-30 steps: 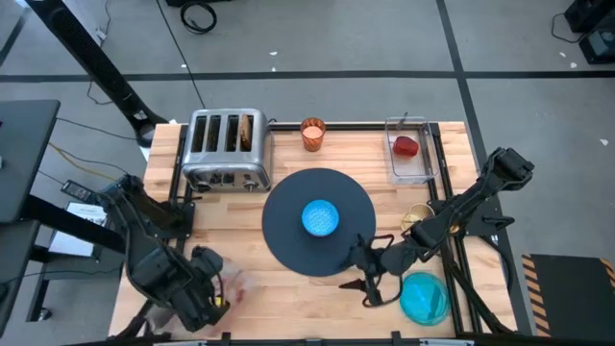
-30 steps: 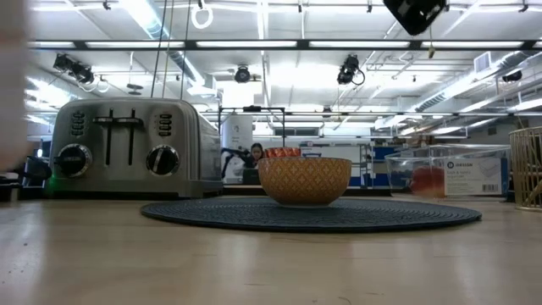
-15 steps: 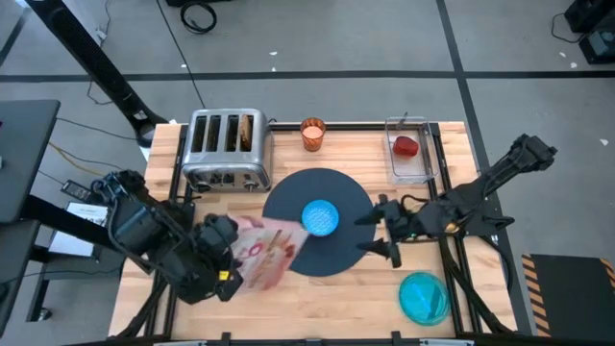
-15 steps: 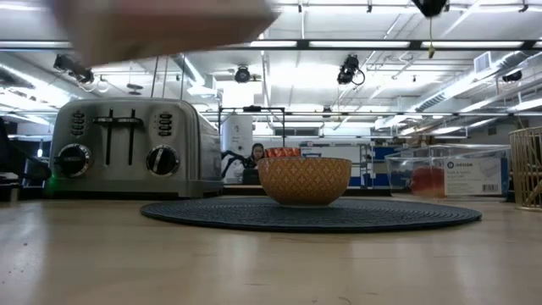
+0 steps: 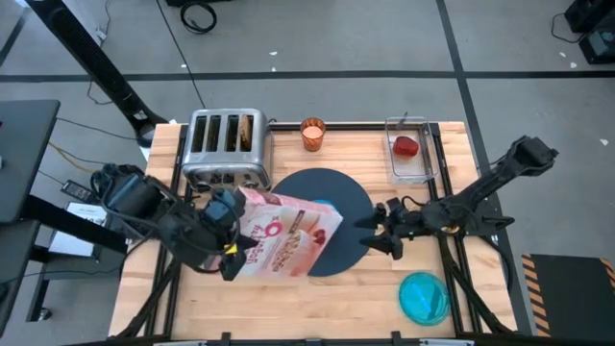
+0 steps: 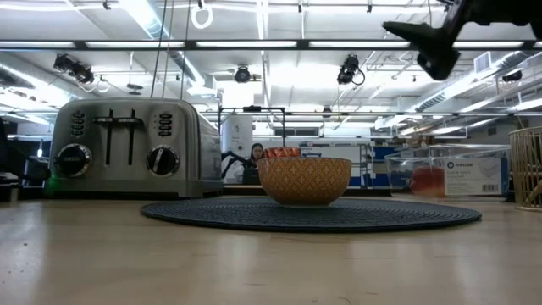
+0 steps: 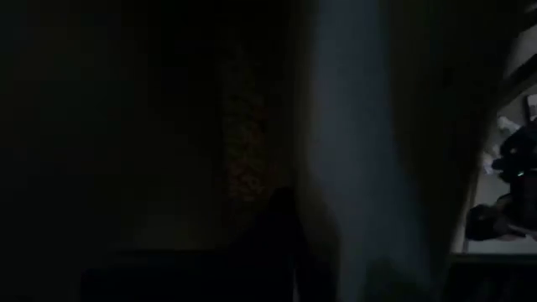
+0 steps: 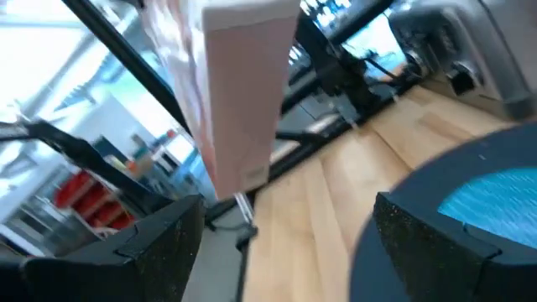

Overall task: Arrange a breakfast setting
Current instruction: Pour the cereal from the cereal box into the blue bowl

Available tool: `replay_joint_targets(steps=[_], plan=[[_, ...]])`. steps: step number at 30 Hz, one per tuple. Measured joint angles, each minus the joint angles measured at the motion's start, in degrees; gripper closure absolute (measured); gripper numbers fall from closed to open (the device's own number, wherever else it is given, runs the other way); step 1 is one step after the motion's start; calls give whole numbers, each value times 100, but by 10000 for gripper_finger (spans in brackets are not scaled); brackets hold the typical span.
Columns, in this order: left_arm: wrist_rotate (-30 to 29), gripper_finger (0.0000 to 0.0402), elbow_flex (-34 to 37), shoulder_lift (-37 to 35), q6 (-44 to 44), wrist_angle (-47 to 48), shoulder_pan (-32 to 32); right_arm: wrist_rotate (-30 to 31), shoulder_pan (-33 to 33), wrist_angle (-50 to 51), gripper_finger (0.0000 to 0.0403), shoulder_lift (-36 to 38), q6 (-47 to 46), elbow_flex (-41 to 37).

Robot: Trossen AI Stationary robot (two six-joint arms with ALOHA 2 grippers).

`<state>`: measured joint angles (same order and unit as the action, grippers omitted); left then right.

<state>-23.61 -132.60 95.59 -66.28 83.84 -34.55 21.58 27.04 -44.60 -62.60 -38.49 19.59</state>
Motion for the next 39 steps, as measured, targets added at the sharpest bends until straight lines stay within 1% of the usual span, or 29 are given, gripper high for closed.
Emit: replay_joint_targets(steps=[4,8,11,19,24,30,33,39], plan=[[3,401,-65,0,137,-62,119,-499,-320,-1287,50,-653,123,0],[0,401,-70,-34,341,-433,190,-669,-556,-2575,50,-1245,430,19],[10,401,-74,-44,448,-691,257,-862,-698,-3088,50,-1605,649,232],[-3,401,-77,-58,458,-779,292,-1516,-897,-3103,50,-2155,959,1110],[-66,401,-85,-70,524,-905,289,-1470,-984,-3078,50,-2221,968,1309],[-81,401,-76,-53,765,-1349,337,-1465,-1106,-3007,51,-2270,1018,1386],[-108,401,-59,-48,815,-1367,350,-1567,-1110,-3073,51,-2227,1047,1412],[-162,401,-59,-53,847,-1409,344,-1556,-1150,-3097,51,-2206,1148,1410]])
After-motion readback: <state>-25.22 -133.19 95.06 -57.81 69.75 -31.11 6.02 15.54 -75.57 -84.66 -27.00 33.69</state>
